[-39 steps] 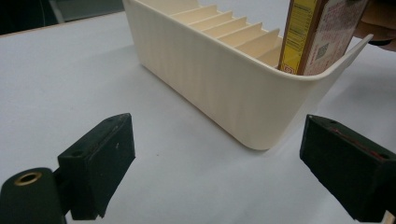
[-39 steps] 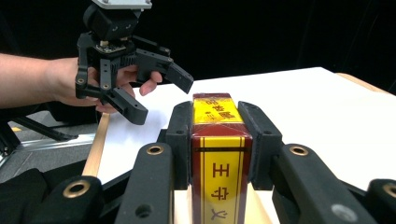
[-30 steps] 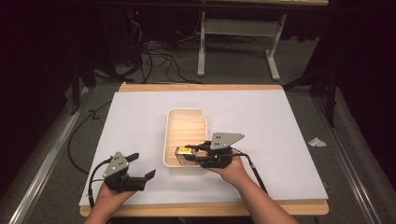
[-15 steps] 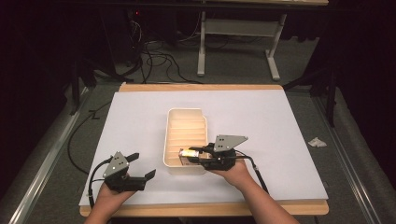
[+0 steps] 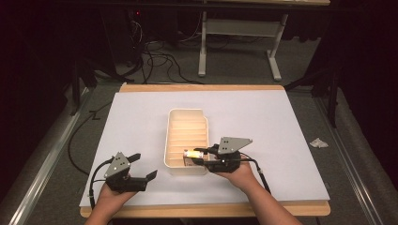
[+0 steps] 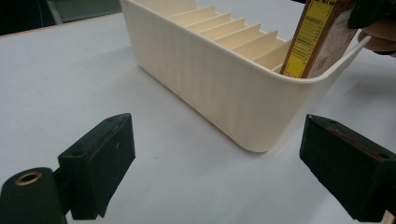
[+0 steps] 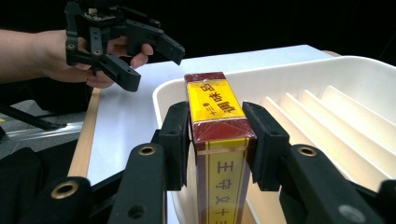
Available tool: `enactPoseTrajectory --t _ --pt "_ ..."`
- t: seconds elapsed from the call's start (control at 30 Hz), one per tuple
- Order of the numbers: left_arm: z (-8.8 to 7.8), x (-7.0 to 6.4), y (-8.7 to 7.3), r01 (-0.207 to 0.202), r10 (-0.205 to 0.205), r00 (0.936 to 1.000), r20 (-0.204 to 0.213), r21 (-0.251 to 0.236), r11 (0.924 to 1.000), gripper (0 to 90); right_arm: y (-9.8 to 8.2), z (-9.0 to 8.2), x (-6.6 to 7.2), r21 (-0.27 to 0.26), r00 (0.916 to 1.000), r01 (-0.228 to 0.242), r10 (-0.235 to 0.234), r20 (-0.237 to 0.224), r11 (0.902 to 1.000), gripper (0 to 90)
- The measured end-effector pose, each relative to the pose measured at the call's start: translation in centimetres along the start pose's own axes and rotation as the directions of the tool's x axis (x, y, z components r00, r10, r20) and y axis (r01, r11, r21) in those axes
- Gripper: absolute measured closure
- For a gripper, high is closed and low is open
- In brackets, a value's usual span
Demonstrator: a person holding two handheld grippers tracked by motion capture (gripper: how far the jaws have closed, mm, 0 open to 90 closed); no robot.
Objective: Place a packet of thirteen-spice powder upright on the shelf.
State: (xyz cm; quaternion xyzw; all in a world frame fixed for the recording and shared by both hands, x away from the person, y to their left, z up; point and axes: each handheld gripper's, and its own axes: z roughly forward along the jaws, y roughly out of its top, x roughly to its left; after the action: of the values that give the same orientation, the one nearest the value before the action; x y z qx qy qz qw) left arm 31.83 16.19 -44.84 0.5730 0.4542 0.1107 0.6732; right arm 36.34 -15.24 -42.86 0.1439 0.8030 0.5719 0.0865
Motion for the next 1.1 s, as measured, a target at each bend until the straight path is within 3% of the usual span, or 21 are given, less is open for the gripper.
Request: enactPoseTrajectory --t 0.5,0.87,1.1 --pt "0.04 -0.06 -0.05 0.001 -0.001 1.0000 0.002 0.003 1.0000 11.1 0.04 -0.21 0.07 -0.005 0.9996 -0.001 0.001 0.027 1.0000 50.1" --pt "0.02 -0.05 -0.04 0.000 0.000 1.0000 0.001 0.002 1.0000 11.2 0.44 0.23 0.22 -0.006 0.9997 -0.014 0.014 0.021 0.9999 32.3" --pt "-0.09 -0.03 0.11 0.000 0.000 1.0000 0.004 -0.003 1.0000 11.1 0.84 0.16 0.43 -0.019 0.9973 -0.028 0.029 0.068 0.9994 18.0"
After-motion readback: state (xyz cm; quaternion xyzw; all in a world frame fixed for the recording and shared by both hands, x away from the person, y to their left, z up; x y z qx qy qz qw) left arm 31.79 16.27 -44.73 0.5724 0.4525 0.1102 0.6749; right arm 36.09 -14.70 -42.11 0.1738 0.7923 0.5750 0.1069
